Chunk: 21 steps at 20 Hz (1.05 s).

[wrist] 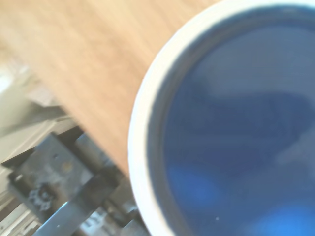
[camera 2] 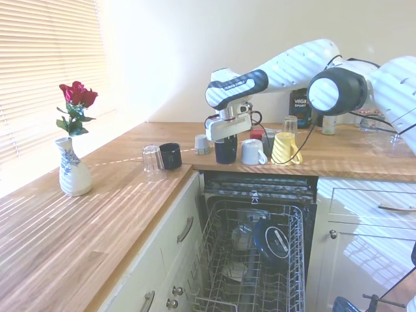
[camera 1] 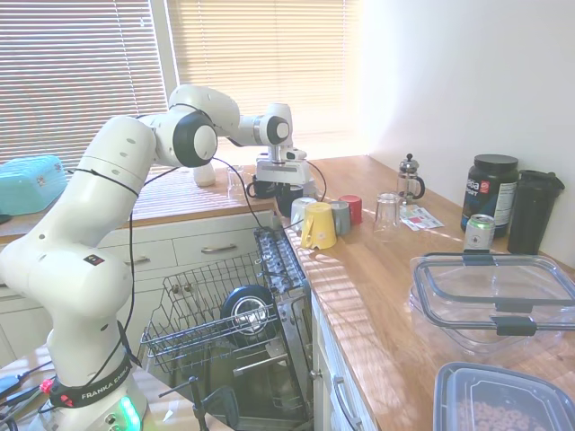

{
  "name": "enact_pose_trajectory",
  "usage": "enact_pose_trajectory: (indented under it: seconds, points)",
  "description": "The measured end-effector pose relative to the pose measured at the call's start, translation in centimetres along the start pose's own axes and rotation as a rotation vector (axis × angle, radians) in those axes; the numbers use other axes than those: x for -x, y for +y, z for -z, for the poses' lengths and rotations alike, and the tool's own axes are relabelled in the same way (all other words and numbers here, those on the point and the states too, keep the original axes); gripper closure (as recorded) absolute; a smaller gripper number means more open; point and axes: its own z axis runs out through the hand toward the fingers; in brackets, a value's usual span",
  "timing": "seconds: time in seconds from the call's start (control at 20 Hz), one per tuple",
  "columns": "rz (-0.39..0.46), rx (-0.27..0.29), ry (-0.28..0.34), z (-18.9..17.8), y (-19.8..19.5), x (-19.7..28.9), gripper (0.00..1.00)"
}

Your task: Unload the mug from the dish rack

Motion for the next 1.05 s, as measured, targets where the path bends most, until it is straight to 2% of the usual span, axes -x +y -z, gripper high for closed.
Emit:
enact_pose_trajectory:
  seconds: [0.4,0.6,0.75,0.85,1.05]
  points:
    - [-0.01,-0.006,0.009,0.2,-0.3,-0.7,0.0]
    - [-0.025,-0.055,0.065,3.1,-0.6,0.1,0.0]
    - [-0.041,-0.083,0.124,7.3,-0.2,2.6,0.0]
    - [-0.062,-0.072,0.157,9.4,0.1,5.2,0.0]
    - [-0.075,-0.057,0.192,9.9,-0.2,10.7,0.0]
